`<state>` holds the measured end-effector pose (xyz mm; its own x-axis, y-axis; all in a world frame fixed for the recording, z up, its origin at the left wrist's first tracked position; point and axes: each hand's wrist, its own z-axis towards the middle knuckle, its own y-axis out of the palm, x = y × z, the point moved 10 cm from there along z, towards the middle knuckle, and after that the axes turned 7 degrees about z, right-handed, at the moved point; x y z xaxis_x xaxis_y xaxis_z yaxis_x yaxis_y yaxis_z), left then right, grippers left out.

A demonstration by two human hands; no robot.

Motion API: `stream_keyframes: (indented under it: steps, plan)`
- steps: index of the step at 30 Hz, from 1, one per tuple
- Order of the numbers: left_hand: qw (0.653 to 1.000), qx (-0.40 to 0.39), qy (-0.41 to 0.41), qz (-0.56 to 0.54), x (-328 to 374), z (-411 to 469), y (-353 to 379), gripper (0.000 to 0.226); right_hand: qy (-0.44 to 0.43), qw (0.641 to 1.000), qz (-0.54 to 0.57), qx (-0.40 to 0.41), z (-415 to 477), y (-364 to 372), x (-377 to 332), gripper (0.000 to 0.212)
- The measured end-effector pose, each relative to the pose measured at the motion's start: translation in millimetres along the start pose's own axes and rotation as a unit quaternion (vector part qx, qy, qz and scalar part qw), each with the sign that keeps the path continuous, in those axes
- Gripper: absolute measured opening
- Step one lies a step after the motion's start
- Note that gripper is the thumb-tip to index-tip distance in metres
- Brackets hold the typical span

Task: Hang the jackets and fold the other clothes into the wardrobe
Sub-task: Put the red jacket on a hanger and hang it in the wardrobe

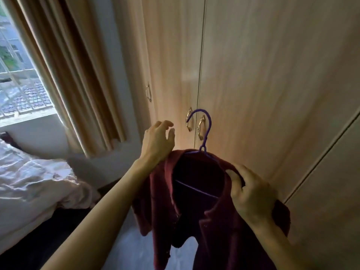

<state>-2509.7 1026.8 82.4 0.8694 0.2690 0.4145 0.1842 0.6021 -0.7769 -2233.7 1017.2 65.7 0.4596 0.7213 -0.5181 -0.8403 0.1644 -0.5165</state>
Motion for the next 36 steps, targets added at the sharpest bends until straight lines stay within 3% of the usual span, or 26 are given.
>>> stream_keyframes:
  steps: [10, 18, 22, 28, 36]
  plan:
    - [0.984, -0.067, 0.094, 0.137, -19.1, 87.6, 53.8, 0.035, 0.07, 0.995, -0.005, 0.065, 8.6, 34.8, -6.7, 0.05]
    - [0.971, -0.126, 0.107, 0.172, -30.5, 131.7, 81.5, 0.032, 0.094, 0.975, -0.14, 0.143, 17.3, 39.9, -28.3, 0.032]
    - [0.967, -0.154, 0.138, 0.149, -37.3, 158.1, 115.9, 0.035, 0.106, 0.957, -0.204, 0.178, 15.1, 44.2, -41.0, 0.033]
    - [0.949, -0.18, 0.241, 0.099, -26.8, 168.7, 153.6, 0.046, 0.153, 0.903, -0.327, 0.232, 6.3, 74.5, -74.2, 0.031]
    - [0.924, -0.227, 0.303, 0.055, -15.1, 170.1, 176.7, 0.043, 0.26, 0.824, -0.427, 0.268, -18.4, 107.8, -135.1, 0.038]
